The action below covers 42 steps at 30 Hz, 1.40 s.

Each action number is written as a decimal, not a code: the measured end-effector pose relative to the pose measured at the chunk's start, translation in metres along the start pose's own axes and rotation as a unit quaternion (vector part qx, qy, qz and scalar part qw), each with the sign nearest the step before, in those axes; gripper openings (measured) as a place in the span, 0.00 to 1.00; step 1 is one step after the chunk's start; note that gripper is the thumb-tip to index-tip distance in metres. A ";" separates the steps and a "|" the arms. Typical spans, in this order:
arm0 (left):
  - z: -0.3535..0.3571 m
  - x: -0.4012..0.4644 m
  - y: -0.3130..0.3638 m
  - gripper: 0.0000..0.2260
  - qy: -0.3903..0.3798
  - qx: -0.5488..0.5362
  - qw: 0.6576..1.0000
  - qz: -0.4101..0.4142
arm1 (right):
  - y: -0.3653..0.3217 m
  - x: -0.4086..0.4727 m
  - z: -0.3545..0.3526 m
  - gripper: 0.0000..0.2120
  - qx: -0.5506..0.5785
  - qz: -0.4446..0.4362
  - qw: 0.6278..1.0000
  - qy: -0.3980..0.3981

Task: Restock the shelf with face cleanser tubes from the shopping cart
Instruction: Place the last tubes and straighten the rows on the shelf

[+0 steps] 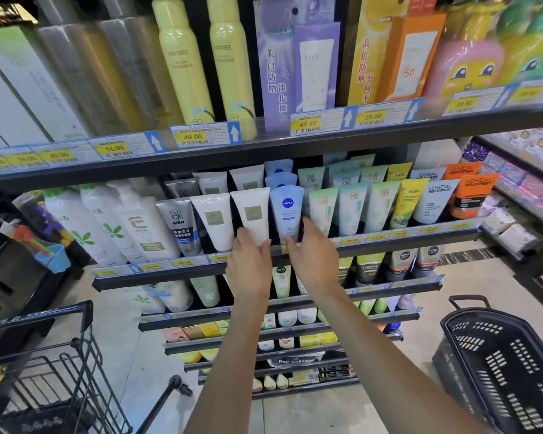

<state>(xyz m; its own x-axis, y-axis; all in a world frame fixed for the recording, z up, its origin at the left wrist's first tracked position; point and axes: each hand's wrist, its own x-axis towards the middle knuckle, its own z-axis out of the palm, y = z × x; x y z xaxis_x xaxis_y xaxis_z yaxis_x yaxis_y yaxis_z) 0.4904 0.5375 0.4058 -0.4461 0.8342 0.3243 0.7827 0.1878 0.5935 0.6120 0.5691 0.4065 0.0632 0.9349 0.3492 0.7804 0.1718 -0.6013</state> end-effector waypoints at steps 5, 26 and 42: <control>-0.005 -0.020 -0.015 0.22 0.011 0.009 0.998 0.057 | 0.015 -0.026 -0.008 0.19 -0.068 -0.125 0.988 0.067; 0.007 -0.117 -0.159 0.16 -0.146 0.143 0.977 0.067 | 0.054 -0.126 0.054 0.22 -0.093 -0.070 0.981 -0.159; 0.070 -0.050 -0.193 0.20 -0.154 0.049 0.986 0.033 | 0.036 -0.112 0.164 0.22 -0.023 0.050 0.992 -0.113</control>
<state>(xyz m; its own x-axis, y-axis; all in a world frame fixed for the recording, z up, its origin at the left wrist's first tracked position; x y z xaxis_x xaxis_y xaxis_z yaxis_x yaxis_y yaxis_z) 0.3922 0.4964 0.2234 -0.2528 0.9610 0.1121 0.8500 0.1653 0.5001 0.5312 0.5215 0.2276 0.0048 0.9933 0.1155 0.8052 0.0647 -0.5895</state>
